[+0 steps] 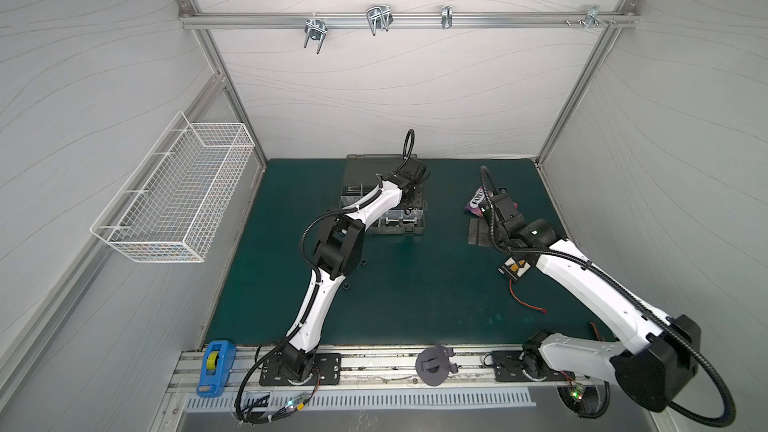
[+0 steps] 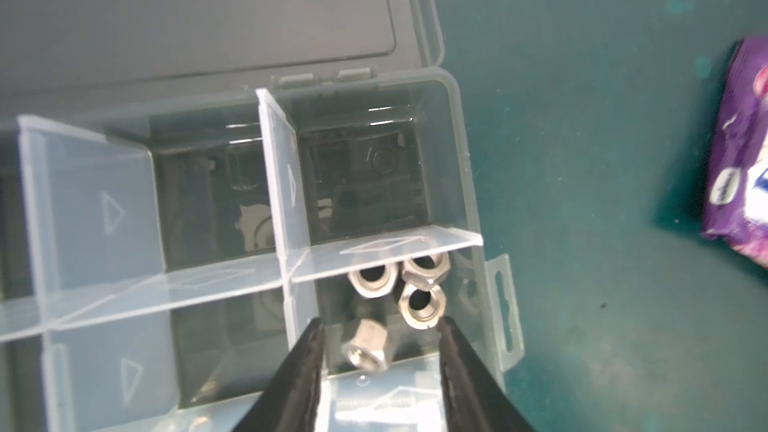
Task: Sort the screws and nuts into containers
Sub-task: 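Carry the silver nut with the left gripper into the silver-nut compartment and release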
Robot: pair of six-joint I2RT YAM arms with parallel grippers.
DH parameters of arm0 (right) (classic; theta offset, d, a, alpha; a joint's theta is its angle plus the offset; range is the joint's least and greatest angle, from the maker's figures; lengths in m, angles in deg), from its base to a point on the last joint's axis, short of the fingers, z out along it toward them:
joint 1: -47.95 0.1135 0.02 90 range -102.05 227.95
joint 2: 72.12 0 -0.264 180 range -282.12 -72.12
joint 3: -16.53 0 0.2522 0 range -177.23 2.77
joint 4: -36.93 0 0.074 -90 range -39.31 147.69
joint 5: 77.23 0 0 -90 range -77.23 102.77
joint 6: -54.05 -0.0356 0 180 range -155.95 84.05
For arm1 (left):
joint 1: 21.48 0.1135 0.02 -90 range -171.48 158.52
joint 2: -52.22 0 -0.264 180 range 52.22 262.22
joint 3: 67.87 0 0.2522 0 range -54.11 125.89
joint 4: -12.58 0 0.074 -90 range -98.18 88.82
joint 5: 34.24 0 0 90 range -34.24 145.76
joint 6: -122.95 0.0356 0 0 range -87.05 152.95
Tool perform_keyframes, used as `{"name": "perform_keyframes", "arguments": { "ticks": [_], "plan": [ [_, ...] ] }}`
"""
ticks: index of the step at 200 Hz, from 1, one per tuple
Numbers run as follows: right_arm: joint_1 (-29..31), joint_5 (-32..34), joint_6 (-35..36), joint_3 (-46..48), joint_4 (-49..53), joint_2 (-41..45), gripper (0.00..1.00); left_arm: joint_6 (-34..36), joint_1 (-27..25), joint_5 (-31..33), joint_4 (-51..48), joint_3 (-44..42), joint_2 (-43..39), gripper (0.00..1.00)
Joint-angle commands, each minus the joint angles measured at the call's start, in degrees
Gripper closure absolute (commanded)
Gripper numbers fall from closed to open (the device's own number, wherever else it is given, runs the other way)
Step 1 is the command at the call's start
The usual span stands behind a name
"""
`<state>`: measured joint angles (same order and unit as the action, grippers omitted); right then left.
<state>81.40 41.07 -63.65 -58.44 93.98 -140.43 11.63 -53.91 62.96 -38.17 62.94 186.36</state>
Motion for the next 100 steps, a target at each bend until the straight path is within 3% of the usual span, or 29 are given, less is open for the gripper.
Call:
{"name": "perform_keyframes", "arguments": {
  "ticks": [1, 28, 67, 100],
  "plan": [
    [0.0, -0.8, -1.0, 0.1, -0.5, 0.2, 0.01, 0.7, -0.2, 1.8, 0.3, -0.1, -3.9, 0.49],
    [0.3, -1.2, -0.8, -0.2, -0.7, -0.1, 0.01, 0.9, -0.2, 2.2, 0.7, -1.5, -7.1, 0.38],
    [0.8, -1.4, -0.4, -0.3, -1.2, -0.5, 0.01, 0.9, -0.2, 5.9, 3.7, -7.8, -14.5, 0.01],
    [1.8, -2.7, -0.2, 0.0, -2.2, -1.3, 0.01, 0.3, -0.2, 9.2, 7.5, -17.0, -22.8, 0.01]
  ]
}}
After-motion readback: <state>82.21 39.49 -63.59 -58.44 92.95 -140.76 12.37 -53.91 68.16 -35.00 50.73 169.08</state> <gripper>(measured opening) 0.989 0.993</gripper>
